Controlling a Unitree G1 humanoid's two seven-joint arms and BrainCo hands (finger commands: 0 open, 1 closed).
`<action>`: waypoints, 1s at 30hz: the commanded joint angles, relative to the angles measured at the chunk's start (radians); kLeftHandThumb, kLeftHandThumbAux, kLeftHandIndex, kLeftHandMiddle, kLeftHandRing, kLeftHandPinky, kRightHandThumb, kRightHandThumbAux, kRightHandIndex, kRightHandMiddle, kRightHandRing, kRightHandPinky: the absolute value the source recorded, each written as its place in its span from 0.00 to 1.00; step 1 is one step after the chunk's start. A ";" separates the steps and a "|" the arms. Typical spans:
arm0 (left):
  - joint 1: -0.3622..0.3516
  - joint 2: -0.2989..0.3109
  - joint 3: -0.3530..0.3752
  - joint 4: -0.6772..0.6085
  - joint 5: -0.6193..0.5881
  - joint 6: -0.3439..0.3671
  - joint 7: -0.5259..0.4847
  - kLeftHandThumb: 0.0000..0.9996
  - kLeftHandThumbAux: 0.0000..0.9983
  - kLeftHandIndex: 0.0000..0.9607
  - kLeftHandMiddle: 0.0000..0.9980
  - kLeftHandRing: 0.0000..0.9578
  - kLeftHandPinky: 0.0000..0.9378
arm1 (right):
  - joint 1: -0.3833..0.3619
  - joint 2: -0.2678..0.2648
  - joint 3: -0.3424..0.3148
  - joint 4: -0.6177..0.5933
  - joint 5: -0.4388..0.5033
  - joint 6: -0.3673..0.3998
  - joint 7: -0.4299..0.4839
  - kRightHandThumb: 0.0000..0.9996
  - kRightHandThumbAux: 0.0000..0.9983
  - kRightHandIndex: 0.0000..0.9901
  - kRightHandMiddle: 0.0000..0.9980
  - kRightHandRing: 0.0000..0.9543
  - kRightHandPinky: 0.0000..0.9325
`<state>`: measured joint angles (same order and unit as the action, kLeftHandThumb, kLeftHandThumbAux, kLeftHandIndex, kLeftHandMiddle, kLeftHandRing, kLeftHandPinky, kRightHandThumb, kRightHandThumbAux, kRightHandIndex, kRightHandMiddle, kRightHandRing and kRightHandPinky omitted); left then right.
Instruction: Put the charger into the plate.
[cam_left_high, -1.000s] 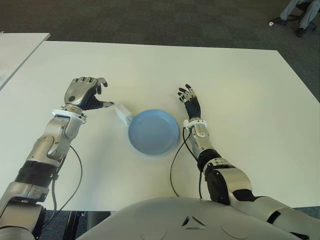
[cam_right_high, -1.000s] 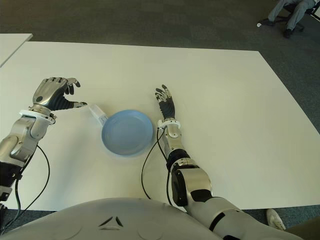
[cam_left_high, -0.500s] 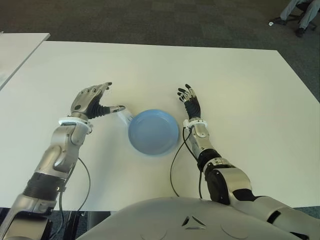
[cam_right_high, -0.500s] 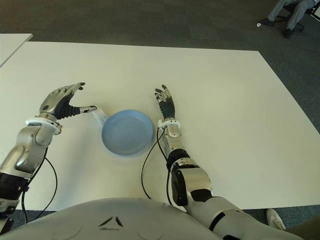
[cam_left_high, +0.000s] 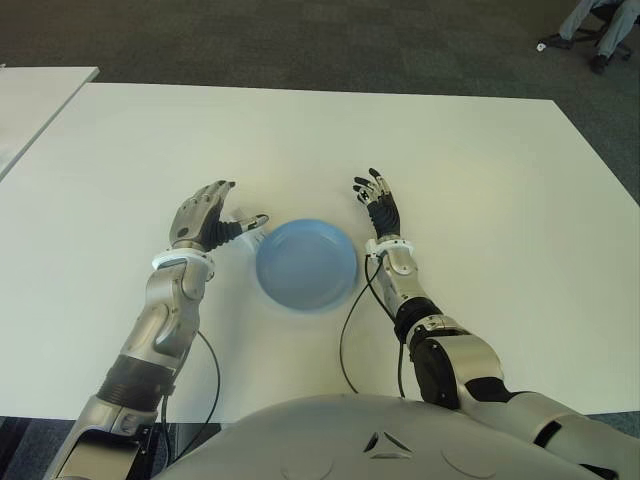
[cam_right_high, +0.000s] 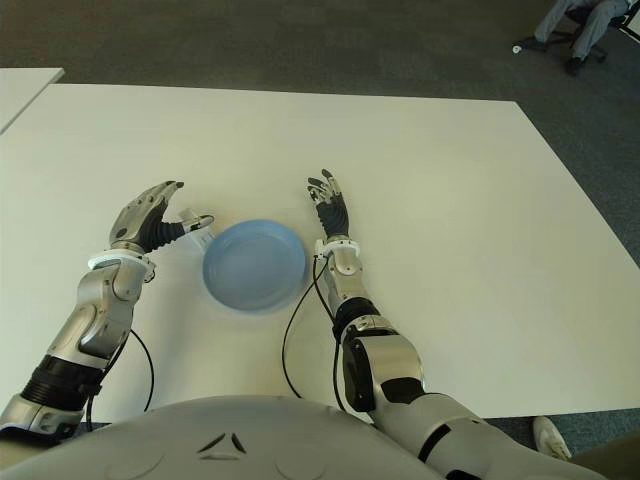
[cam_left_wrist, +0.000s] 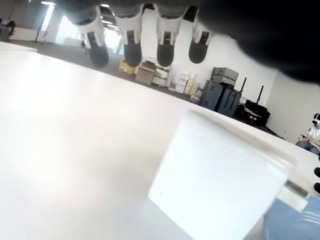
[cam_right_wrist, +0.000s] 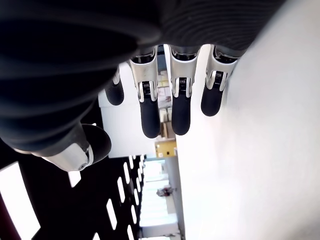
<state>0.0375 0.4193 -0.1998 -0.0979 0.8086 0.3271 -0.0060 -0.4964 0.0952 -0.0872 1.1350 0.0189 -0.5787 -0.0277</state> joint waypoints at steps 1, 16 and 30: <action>-0.001 -0.025 -0.012 0.007 0.018 0.040 -0.001 0.20 0.19 0.00 0.00 0.00 0.00 | 0.018 0.021 0.003 0.040 -0.007 0.047 -0.009 0.00 0.54 0.07 0.24 0.23 0.17; 0.017 -0.068 -0.036 -0.017 0.022 0.126 -0.018 0.18 0.20 0.00 0.00 0.00 0.00 | 0.020 0.021 0.008 0.038 -0.009 0.030 -0.009 0.00 0.53 0.08 0.24 0.23 0.18; 0.042 -0.101 -0.041 -0.052 0.022 0.166 -0.015 0.18 0.22 0.00 0.00 0.00 0.00 | 0.018 0.020 0.008 0.041 -0.007 0.029 -0.003 0.00 0.53 0.08 0.24 0.23 0.20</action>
<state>0.0644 0.3308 -0.2290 -0.1393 0.8268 0.4807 -0.0087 -0.4965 0.0951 -0.0791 1.1402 0.0150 -0.5869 -0.0323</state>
